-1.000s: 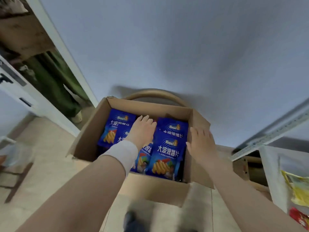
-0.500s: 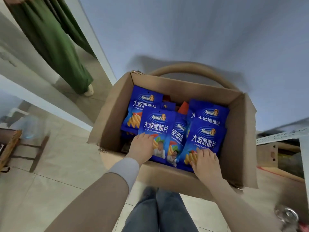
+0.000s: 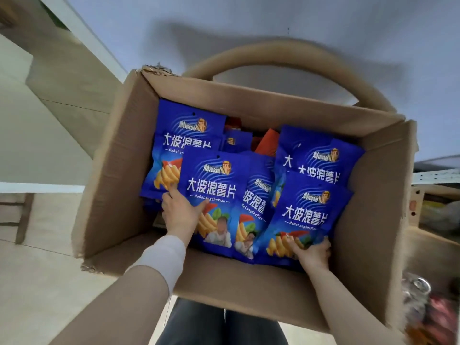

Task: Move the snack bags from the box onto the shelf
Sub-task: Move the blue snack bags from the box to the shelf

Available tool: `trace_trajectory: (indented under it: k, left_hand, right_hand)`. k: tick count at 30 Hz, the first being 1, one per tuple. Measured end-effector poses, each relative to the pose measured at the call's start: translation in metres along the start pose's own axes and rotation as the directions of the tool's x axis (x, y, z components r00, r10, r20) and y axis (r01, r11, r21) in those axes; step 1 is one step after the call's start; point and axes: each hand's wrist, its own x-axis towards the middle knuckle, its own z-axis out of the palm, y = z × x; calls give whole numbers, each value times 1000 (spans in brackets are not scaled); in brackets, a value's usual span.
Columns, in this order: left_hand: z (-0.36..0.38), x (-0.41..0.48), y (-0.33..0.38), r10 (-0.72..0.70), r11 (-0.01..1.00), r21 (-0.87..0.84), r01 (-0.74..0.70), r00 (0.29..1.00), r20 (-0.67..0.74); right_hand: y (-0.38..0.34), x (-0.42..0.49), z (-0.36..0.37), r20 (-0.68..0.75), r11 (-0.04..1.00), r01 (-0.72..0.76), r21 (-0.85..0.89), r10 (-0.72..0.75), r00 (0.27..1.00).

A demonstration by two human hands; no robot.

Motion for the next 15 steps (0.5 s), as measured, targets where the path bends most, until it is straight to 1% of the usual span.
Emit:
trace_trajectory:
  k: [3,6,8,10,12,15]
  left_hand:
    - [-3,5,-3,24,990,-138,-20,999,28]
    - [-14,3,-2,61,956,-292,-12,986,156]
    - [-23,3,-2,86,933,-360,11,964,252]
    - [-30,2,-2,87,908,-413,64,938,335]
    - [-32,1,-2,83,885,-453,106,922,378]
    - [-33,0,1,119,863,-495,101,912,393]
  right_hand:
    - [2,-2,1,-74,1000,-26,7,26,997]
    - [6,-7,-5,-93,999,-33,27,35,995]
    - [9,-10,-11,-32,999,-36,39,37,999]
    - [9,-12,-17,87,994,-28,110,18,996]
    - [8,-13,-20,172,982,4,191,-37,984]
    - [4,-16,-20,218,972,50,230,-101,971]
